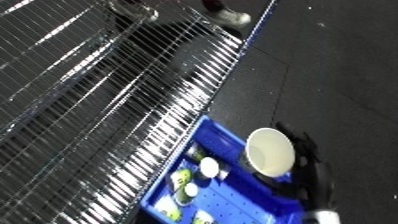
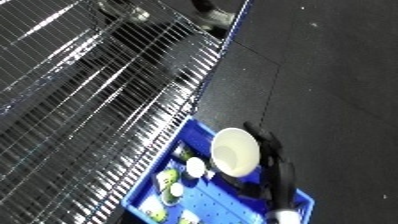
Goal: Pick up the object and place it into the box
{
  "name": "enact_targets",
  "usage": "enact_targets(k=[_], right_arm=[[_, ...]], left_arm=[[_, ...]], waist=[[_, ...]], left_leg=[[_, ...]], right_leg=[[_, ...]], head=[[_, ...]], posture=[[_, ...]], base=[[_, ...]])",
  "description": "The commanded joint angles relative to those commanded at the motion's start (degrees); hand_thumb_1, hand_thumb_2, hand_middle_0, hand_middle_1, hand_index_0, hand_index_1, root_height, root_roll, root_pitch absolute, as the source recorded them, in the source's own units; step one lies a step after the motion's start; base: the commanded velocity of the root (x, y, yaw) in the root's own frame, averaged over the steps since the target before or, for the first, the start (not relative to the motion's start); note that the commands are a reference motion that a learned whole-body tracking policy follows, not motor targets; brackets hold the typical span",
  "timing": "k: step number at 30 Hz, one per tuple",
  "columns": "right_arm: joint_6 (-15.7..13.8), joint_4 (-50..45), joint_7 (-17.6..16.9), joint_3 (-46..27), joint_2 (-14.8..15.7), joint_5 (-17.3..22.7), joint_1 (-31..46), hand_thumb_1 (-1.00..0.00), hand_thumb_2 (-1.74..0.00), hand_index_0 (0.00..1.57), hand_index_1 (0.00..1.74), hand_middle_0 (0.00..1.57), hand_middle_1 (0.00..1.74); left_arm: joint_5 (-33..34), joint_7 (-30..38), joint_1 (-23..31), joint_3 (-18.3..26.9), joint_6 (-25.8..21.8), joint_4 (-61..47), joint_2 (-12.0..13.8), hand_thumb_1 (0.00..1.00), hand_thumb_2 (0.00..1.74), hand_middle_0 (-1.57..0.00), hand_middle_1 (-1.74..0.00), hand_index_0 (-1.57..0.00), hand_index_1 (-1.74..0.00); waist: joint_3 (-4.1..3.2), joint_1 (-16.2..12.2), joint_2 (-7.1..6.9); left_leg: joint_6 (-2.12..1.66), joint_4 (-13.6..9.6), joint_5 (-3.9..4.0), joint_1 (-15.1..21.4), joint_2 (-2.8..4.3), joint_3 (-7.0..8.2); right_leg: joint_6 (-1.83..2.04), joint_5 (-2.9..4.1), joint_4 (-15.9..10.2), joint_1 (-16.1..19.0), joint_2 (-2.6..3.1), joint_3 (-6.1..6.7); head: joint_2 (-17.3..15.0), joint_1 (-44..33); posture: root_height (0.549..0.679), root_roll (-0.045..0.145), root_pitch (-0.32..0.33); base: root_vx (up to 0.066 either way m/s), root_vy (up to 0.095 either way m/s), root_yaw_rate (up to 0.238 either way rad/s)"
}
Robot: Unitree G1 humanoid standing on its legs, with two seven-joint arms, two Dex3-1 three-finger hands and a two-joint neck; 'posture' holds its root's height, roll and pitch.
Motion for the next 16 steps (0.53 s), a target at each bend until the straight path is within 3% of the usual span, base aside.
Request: enact_targets(k=[6,16], right_arm=[[-0.12,0.20,0.56,0.05,0.04,0.22,0.35,0.00,0.00,0.00,0.00,0.00,0.00],[0.91,-1.12,4.54,1.08,0.52,0.75,0.46,0.00,0.00,0.00,0.00,0.00,0.00]], left_arm=[[-0.29,0.17,-0.02,-0.12,-0.23,0.20,-0.13,1.00,1.74,-1.57,-1.74,-1.57,-1.74],[-0.42,0.46,-0.13,-0.19,-0.39,0.34,-0.30,1.00,1.74,-1.57,-1.74,-1.57,-1.74]], waist=[[0.00,-0.02,0.24],[0.00,0.51,-0.31]], left_leg=[[0.03,-0.45,0.31,0.07,-0.17,-0.09],[-0.21,-0.45,1.24,-0.29,-0.05,-0.71]], right_leg=[[-0.08,0.02,0.00,-0.22,0.17,0.04],[-0.28,0.01,0.05,-0.16,0.32,-0.25]], head=[[-0.30,-0.45],[-0.85,-3.49]], posture=[[0.647,0.102,0.086],[0.646,0.102,0.084]], base=[[-0.001,0.000,0.006],[-0.007,-0.008,0.029]])
